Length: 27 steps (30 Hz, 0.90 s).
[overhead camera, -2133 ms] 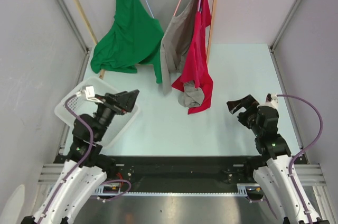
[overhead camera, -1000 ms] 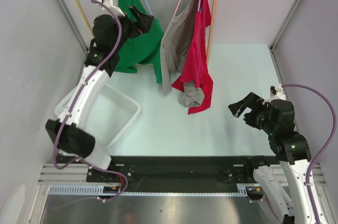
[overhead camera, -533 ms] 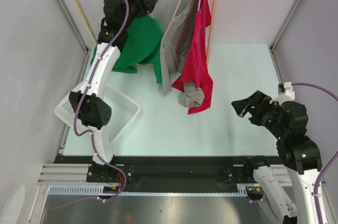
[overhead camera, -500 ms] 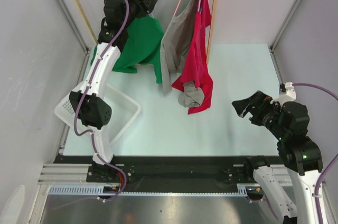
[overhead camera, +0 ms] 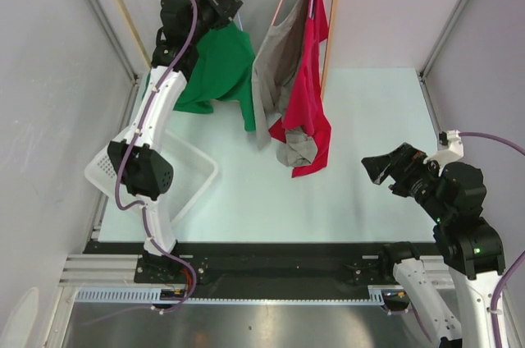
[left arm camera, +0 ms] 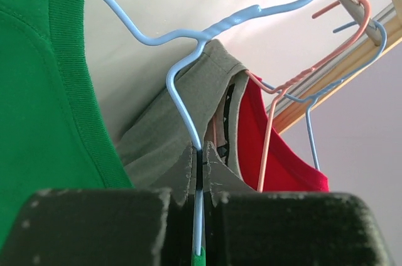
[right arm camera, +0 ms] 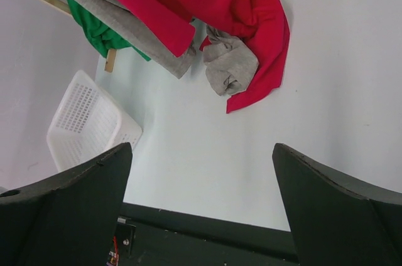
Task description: Remove the t-shirt from the hanger
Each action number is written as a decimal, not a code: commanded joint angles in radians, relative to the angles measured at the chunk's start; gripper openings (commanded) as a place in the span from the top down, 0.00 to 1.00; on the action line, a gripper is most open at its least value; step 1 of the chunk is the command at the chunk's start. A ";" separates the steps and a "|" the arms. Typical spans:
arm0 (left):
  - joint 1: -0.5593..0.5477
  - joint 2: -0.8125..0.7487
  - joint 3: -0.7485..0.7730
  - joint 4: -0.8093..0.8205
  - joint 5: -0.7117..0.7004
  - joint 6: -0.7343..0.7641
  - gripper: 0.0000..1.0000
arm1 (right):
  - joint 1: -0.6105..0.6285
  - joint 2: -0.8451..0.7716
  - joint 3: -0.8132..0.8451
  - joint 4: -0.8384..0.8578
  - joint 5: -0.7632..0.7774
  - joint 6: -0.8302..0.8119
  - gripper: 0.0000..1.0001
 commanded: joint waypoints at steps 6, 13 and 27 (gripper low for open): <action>0.006 -0.118 -0.092 0.215 0.010 0.195 1.00 | -0.003 -0.011 0.039 0.001 -0.018 -0.006 0.00; 0.003 -0.140 -0.089 0.288 0.082 0.246 1.00 | -0.004 0.005 0.010 0.024 -0.046 -0.006 0.00; 0.000 -0.488 -0.452 0.198 0.052 0.220 1.00 | -0.001 0.020 0.020 0.029 -0.130 -0.023 0.00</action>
